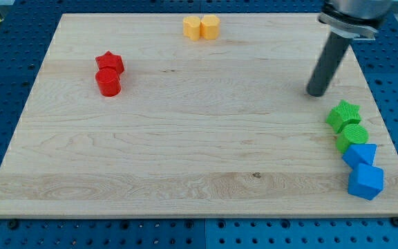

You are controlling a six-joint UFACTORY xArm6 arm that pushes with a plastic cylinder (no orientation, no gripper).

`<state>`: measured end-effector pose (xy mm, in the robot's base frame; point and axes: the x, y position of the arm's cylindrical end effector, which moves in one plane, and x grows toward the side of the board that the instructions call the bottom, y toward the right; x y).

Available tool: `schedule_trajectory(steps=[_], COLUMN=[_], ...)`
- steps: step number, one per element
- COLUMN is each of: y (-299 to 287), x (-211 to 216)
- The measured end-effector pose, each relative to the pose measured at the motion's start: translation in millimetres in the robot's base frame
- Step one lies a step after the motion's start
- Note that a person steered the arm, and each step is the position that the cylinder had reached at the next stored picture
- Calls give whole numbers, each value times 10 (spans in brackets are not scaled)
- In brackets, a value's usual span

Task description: Point your arm at center

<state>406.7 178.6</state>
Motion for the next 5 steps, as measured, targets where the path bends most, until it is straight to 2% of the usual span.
schedule_trajectory(steps=[1,3,5], y=[-357,-579,-1472], x=[-134,-136,-318])
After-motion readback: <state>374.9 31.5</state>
